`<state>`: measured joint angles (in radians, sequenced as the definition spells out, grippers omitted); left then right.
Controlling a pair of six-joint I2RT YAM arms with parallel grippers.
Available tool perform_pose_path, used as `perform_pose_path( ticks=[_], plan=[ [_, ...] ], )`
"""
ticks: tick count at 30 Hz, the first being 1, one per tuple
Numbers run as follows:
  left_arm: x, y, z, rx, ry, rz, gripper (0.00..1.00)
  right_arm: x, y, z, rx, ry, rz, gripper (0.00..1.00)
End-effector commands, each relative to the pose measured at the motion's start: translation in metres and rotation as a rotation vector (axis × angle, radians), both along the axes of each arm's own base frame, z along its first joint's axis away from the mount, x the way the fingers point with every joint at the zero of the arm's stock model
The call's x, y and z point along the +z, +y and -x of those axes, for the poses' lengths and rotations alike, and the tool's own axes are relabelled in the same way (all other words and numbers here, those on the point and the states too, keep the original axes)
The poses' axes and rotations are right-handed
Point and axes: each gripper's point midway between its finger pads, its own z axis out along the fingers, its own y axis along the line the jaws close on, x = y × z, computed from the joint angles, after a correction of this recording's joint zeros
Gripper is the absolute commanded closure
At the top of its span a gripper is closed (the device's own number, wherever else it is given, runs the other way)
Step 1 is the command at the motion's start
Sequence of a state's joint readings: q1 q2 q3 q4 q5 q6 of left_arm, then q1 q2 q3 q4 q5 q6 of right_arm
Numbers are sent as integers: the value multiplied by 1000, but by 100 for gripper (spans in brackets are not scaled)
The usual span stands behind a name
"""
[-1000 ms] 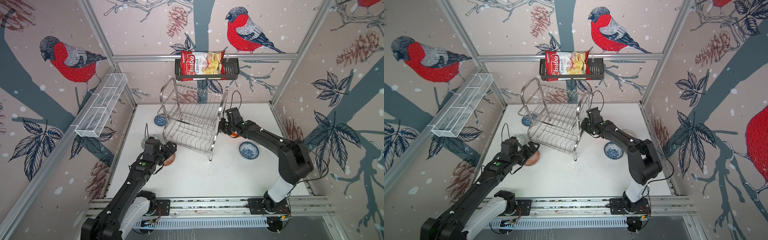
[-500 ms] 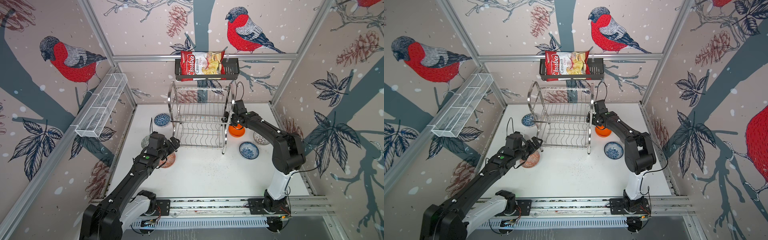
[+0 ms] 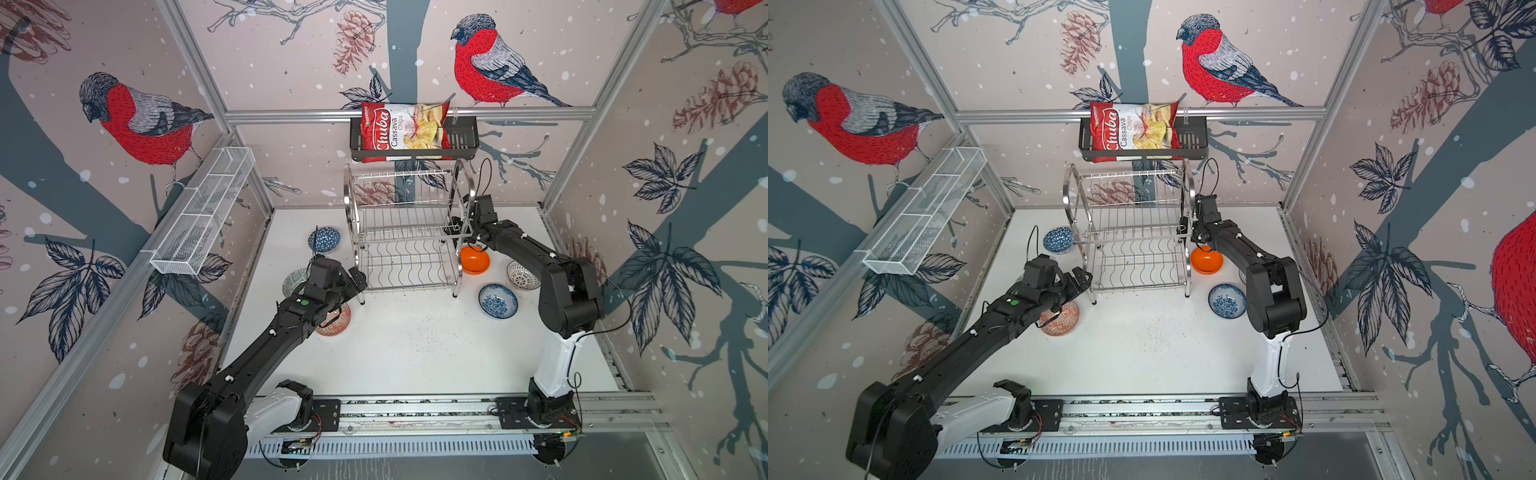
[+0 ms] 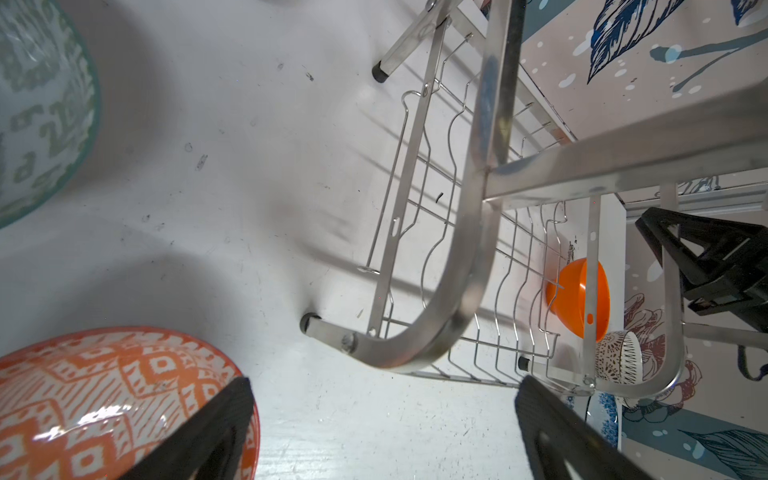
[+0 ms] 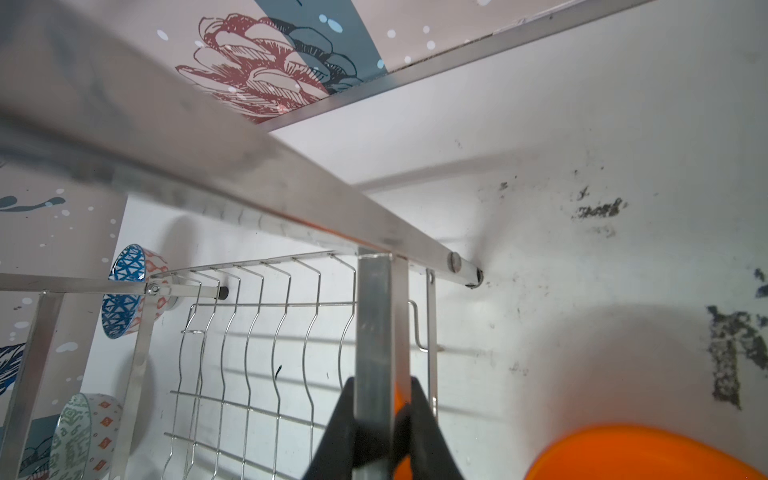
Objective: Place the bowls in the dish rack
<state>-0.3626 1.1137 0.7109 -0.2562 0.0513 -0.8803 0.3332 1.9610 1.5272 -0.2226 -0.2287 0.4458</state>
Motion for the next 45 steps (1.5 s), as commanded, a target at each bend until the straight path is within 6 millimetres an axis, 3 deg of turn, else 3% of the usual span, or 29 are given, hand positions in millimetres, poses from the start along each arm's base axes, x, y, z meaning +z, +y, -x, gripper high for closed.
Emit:
perform_pose_path(
  ticks=[1, 11, 27, 36, 45],
  plan=[
    [6, -5, -8, -19, -40, -2, 1, -5, -5, -10, -37, 4, 11, 84],
    [8, -11, -19, -43, -48, -8, 1, -13, 1, -28, -90, 47, -36, 84],
    [0, -5, -13, -44, -34, -47, 1, -13, -2, -37, -121, 50, -21, 81],
    [1, -7, -21, -67, -37, -85, 1, -19, -4, -43, -165, 80, -57, 80],
    [5, -11, -30, -93, -43, -108, 1, -16, -5, -46, -162, 87, -47, 68]
  ],
)
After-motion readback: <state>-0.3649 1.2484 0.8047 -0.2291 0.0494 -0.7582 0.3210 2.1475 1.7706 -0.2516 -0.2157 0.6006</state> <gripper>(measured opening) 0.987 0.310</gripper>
